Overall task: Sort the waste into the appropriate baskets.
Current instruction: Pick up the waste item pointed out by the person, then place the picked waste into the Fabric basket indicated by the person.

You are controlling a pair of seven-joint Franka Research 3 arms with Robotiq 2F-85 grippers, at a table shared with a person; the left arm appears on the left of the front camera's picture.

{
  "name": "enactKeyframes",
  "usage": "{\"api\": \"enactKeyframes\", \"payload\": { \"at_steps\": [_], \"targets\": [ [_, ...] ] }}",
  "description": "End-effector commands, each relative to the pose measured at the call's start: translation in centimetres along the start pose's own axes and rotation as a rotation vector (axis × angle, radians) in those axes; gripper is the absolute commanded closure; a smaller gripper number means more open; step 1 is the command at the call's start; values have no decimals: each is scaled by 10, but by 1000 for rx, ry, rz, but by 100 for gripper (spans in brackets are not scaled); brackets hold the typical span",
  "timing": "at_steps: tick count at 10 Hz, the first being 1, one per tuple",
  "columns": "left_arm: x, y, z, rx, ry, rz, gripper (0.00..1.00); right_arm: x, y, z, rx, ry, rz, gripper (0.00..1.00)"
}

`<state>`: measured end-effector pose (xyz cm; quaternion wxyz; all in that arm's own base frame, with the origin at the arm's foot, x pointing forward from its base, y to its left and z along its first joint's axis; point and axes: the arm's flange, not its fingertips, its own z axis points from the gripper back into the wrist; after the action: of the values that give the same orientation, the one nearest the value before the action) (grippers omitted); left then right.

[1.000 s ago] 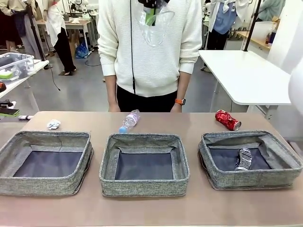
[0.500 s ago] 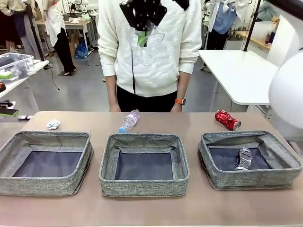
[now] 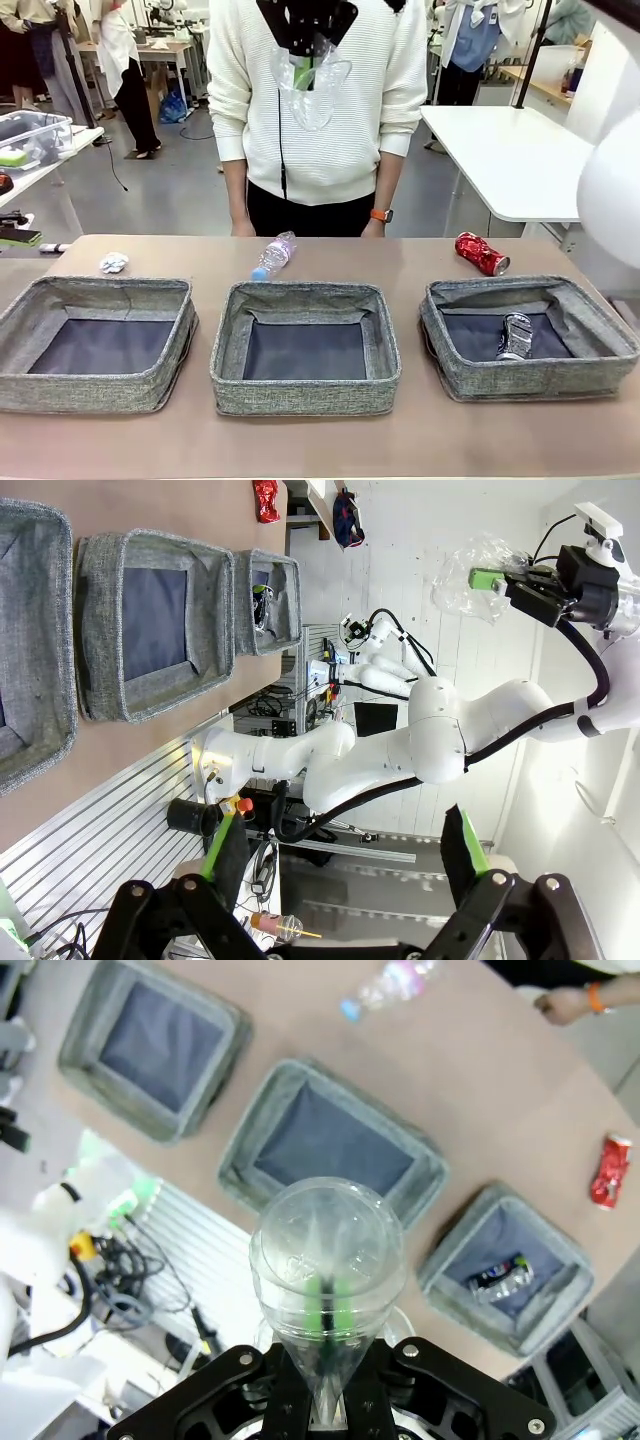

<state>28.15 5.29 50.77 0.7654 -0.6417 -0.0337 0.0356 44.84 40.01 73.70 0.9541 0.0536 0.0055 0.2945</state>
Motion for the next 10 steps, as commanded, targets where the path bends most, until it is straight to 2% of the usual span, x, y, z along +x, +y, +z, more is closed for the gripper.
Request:
{"api": "enactKeyframes", "payload": {
  "at_steps": [1,10],
  "targets": [
    [0,-2,0,-18,-2,-22,0,-1,1,0,-8,-2,-1,98],
    [0,-2,0,-18,-2,-22,0,-1,1,0,-8,-2,-1,98]
  ]
}}
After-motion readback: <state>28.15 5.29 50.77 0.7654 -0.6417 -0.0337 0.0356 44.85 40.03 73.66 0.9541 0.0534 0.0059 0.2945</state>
